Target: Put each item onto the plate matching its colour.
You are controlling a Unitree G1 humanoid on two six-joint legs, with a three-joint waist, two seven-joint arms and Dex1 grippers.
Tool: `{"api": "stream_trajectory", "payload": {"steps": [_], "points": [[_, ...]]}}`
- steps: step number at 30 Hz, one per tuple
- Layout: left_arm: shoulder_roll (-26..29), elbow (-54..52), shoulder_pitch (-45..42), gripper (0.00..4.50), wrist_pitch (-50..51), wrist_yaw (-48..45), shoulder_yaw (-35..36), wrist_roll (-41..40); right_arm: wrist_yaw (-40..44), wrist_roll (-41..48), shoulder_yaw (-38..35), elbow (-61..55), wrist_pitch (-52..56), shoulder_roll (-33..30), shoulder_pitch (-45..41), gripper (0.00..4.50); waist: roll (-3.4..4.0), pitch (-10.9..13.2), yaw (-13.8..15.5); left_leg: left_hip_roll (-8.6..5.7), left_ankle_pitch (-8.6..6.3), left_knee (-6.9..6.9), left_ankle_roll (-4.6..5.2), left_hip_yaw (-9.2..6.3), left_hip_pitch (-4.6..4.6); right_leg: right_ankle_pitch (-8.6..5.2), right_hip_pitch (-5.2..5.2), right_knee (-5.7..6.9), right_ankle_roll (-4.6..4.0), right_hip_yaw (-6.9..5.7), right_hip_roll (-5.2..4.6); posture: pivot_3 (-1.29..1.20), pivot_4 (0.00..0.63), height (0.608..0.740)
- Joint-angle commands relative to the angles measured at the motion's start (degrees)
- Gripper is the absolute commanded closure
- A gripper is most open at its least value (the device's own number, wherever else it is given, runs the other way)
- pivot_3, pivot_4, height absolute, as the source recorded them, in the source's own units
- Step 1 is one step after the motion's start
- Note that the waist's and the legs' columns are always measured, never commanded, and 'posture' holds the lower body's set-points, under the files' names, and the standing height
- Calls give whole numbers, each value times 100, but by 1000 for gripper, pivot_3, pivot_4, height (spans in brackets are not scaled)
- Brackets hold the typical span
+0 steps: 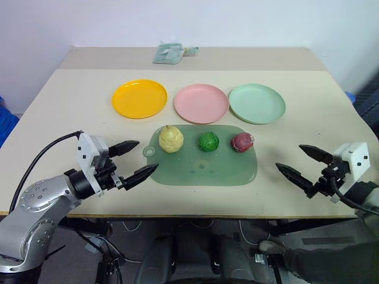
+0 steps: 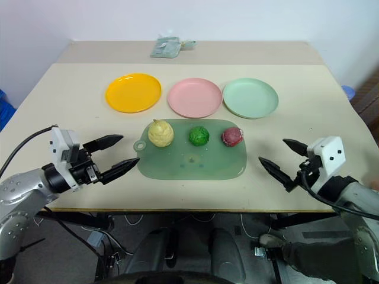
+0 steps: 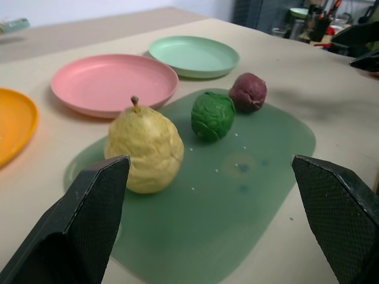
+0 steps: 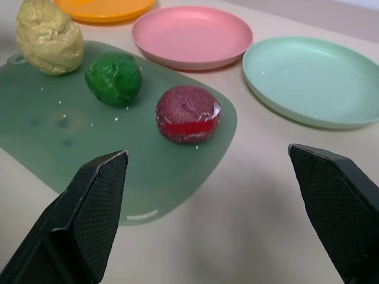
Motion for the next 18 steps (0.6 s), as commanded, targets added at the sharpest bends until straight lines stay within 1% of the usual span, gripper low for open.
{"api": "stream_trajectory", "payload": {"steps": [1,7,13,16,18], "points": [[88,-14,78,0,-155,-154,97,33,11,122,-194,-257,-3,-84,-29,77,-1,0,-1,0,0,0,0,0,0,0,0,0,0,0,0,0,150,740],[-52,36,-82,0,-129,85,42,54,61,192,-102,-321,16,-92,-189,77,-1,1,4,0,0,0,-1,0,-1,0,0,-2,0,0,-3,0,150,740],[-132,77,-341,0,77,672,-54,246,583,479,110,-329,21,-228,-369,77,-1,1,6,0,0,0,0,0,-2,0,-1,-2,0,0,-2,0,150,740],[-211,254,-844,0,601,904,-121,-229,1058,640,400,-260,-138,-295,-648,77,-5,3,9,0,0,1,0,-1,-1,0,0,-2,0,0,-1,0,150,740],[-309,406,-1197,0,945,1220,-175,-346,1276,664,565,-187,-199,-318,-838,77,-6,3,10,0,0,5,0,-2,-1,0,3,0,1,-3,1,0,150,740]]}}
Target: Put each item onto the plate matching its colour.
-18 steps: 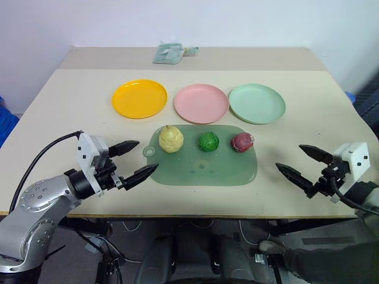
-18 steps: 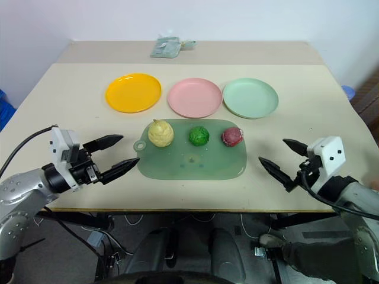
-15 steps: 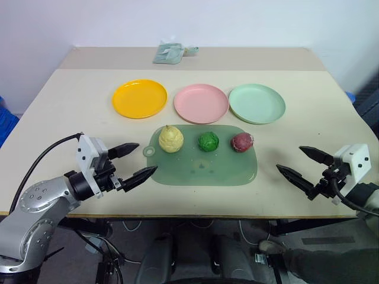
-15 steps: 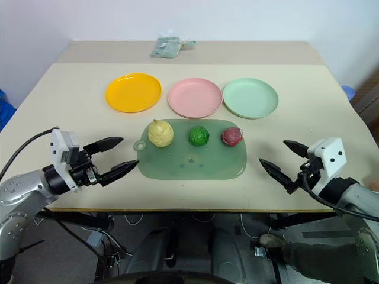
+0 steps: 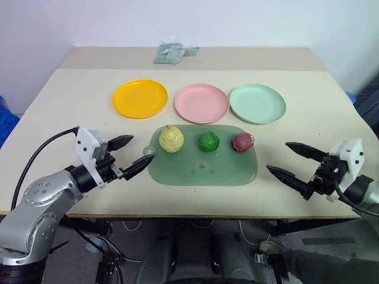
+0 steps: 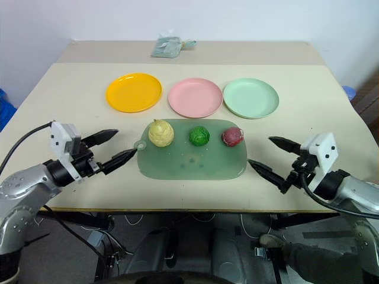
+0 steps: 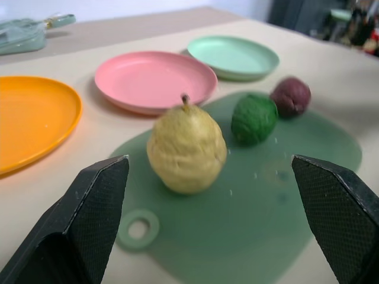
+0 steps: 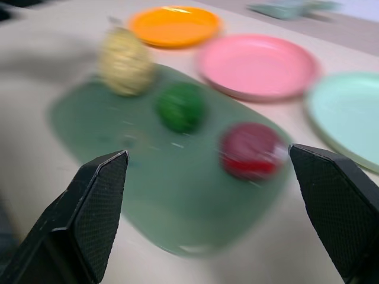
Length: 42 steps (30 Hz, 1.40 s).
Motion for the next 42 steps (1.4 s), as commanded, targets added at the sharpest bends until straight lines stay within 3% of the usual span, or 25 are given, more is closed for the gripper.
{"api": "stream_trajectory", "payload": {"steps": [1,9,17,20,23,28,34,42], "points": [[-141,127,-520,0,481,480,-84,-263,402,155,215,-6,-232,-113,-316,77,-1,0,-4,-1,0,1,0,0,0,0,1,0,1,0,0,0,150,740],[-802,570,-1444,0,1036,1321,-798,43,814,-99,699,371,-549,-149,-883,77,-7,3,-1,-5,-2,8,3,-2,1,-1,10,1,8,0,1,0,150,740],[-1457,1287,-1960,0,1097,1918,-1535,882,773,-180,805,390,-669,-74,-972,77,-8,4,-6,-7,-2,5,3,-5,2,-1,10,3,8,0,1,0,150,740],[-1627,1527,-2053,878,1029,1982,-1614,1096,728,-177,770,351,-706,-55,-916,0,-8,4,-4,-7,-2,6,3,-5,2,-1,9,3,8,0,1,0,150,740],[-1653,1687,-2157,2112,919,2055,-1627,1374,675,-185,711,314,-738,-62,-844,0,-9,3,6,-8,-2,8,3,-5,1,-1,10,3,8,0,-1,0,150,740],[-1876,2230,-2647,2112,607,2308,-1185,1561,532,-243,742,280,-806,-45,-847,0,-9,3,2,-8,-2,9,3,-6,2,-1,11,3,9,-1,-1,0,150,740],[-1992,4525,-4195,2112,-640,2928,-592,2200,280,-377,967,356,-898,83,-1210,0,-15,6,5,-11,-2,14,3,-8,0,10,11,5,28,-5,0,0,150,740],[-1999,9103,-6368,2112,-3100,3290,-191,2863,-147,-867,1435,926,-1052,400,-2171,0,-21,9,-2,-30,-4,14,9,-7,-9,33,8,0,68,-9,-8,0,150,740]]}}
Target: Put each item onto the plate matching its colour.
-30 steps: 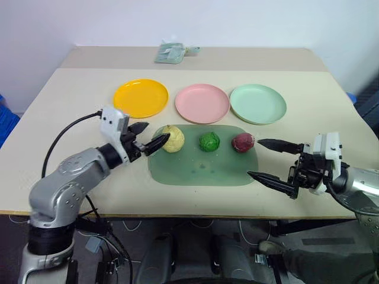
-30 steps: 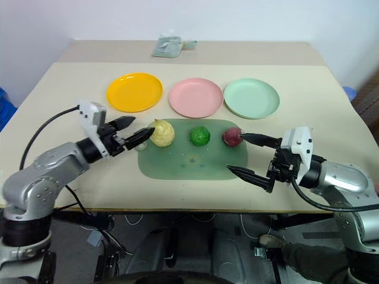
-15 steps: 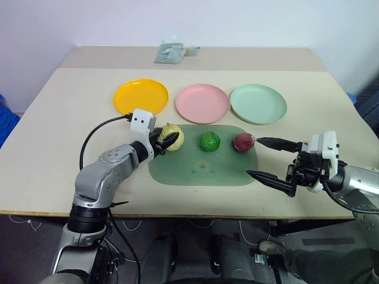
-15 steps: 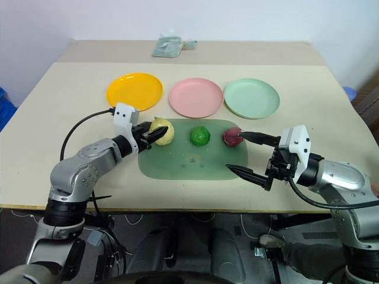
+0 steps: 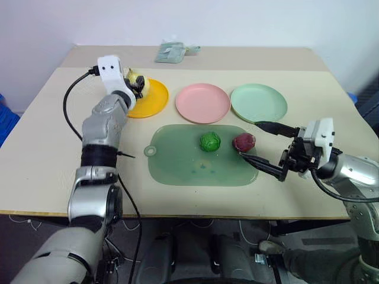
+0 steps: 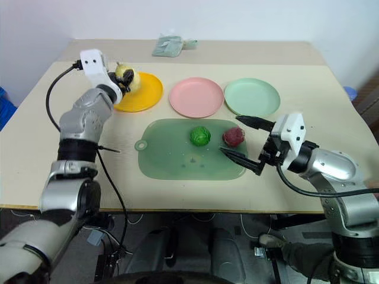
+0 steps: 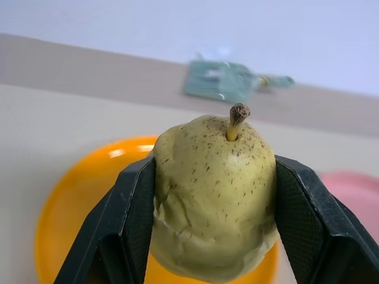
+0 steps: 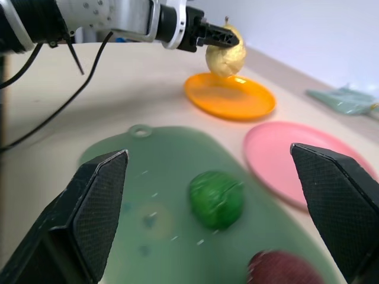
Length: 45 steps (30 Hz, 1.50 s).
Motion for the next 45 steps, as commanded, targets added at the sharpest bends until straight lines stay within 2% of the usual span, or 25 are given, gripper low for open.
{"api": "stream_trajectory", "payload": {"steps": [1,3,7,8,11,15,17,19,21,23,27,31,34,40,43,45], "points": [[37,1363,-547,2112,-984,-125,194,165,-139,-199,132,158,-183,118,-305,0,-1,0,-7,-4,-1,-1,2,0,0,1,0,1,2,0,-2,0,150,740],[29,1765,-690,2112,-1225,-328,262,161,-170,-301,205,235,-255,165,-392,0,-1,1,-10,-2,-4,-2,7,1,-3,1,-2,-1,3,0,-3,0,150,740],[-9,1907,-778,260,-1482,-696,341,131,-365,-467,329,346,-269,288,-639,0,-4,3,-11,0,-5,5,8,1,-27,5,-25,2,10,0,-4,0,150,740],[-21,1758,-713,33,-1577,-847,395,63,-404,-487,369,337,-231,314,-695,0,-4,2,-11,0,-5,8,8,0,-31,6,-27,3,10,0,-4,0,150,740],[-41,1018,-272,33,-1517,-1237,396,-47,-488,-579,486,302,-166,363,-780,0,-4,2,-6,2,-5,22,8,-4,-40,8,-29,6,12,0,-4,0,150,740],[-120,-1684,1179,33,-474,-1923,176,-568,-538,-683,625,370,-104,367,-882,0,6,-4,-60,3,-12,27,18,2,-39,9,-29,5,13,6,-10,0,150,740],[97,-3424,2148,33,120,-2555,-147,-945,-503,-803,720,528,-55,304,-951,0,6,-3,-85,6,-12,25,17,3,-39,9,-33,5,13,10,-10,0,150,740],[434,-4671,2958,33,314,-3167,-416,-1094,-453,-951,794,771,-86,258,-1018,0,5,-2,-136,9,-12,26,16,1,-42,10,-35,6,11,12,-10,0,150,740],[941,-5490,3600,33,667,-3878,-531,-1402,-368,-994,823,978,-121,256,-1059,0,5,-2,-133,9,-12,26,14,0,-42,9,-36,10,8,13,-17,0,150,740],[1417,-6186,4184,33,993,-4604,-329,-2020,-288,-1005,847,1216,-96,272,-1098,0,9,-4,-142,9,-12,24,13,-4,-41,7,-35,8,-7,13,-33,0,150,740],[2362,-6819,4893,33,1140,-5615,58,-2513,-110,-1139,938,1863,-249,330,-1165,0,13,-6,-142,9,-13,20,13,-4,-38,-3,-35,3,-27,13,-42,0,150,740],[2888,-7152,5209,33,1254,-6160,314,-2852,28,-1463,1129,2731,-651,448,-1387,0,15,-5,-139,7,-13,22,13,-6,-39,-10,-33,1,-42,8,-45,0,150,740],[3014,-7273,5343,33,1290,-6235,356,-2916,193,-1597,1258,3311,-833,560,-1589,0,16,-4,-155,6,-13,20,14,-3,-39,-10,-34,0,-42,8,-43,0,150,740],[2926,-7607,5320,33,1424,-5877,319,-3016,496,-1743,1374,4176,-1155,768,-1886,0,15,-4,-145,6,-12,22,16,-1,-39,-9,-32,1,-39,4,-24,0,150,740],[2888,-7803,5328,0,1493,-5663,302,-3063,561,-1826,1364,4519,-1310,818,-2005,786,15,-4,-151,7,-12,23,16,-1,-39,-8,-32,2,-37,4,-20,0,150,740],[2872,-7834,5336,0,1506,-5584,318,-3066,577,-1855,1337,4626,-1411,845,-2052,1684,15,-4,-152,7,-12,23,16,-1,-38,-3,-32,3,-28,4,-16,0,150,740]]}}
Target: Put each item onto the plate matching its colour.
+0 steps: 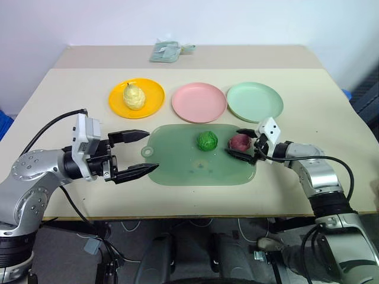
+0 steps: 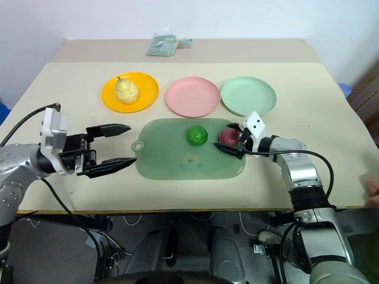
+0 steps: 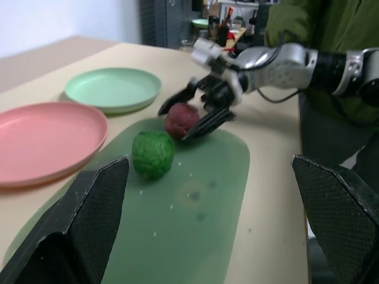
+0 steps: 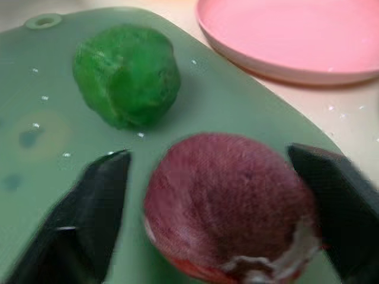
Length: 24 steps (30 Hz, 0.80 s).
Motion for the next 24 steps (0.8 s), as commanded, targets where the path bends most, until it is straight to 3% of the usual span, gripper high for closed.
{"api": "stream_trajectory", "payload": {"steps": [1,8,13,19,24], "points": [[-4,-168,-31,0,5,143,133,-102,27,-15,-142,71,-265,53,-203,2024,0,0,-3,0,0,0,0,0,0,2,0,0,4,0,1,0,150,740],[-129,-34,-41,0,-139,304,178,-71,-158,140,-310,391,-379,446,-1219,2024,5,3,-33,2,0,0,0,1,1,5,-1,1,10,1,8,0,150,740],[-250,-216,-65,0,-98,617,169,-51,-1097,-568,-174,2872,-1419,1171,-3030,2024,7,5,-54,4,1,-3,-1,2,7,7,-2,7,13,0,13,0,150,740],[-222,-532,62,0,-53,969,320,-87,-1672,-1007,-238,4641,-2153,1615,-3993,2024,4,3,-2,-3,18,-43,-31,-7,10,6,-5,-5,12,1,8,0,150,740],[-261,-1121,653,0,59,1483,788,-242,-2301,-1324,-241,5166,-2236,2008,-4380,59,7,5,-109,-2,22,-53,-38,-2,9,7,-18,-1,11,6,5,0,150,740]]}}
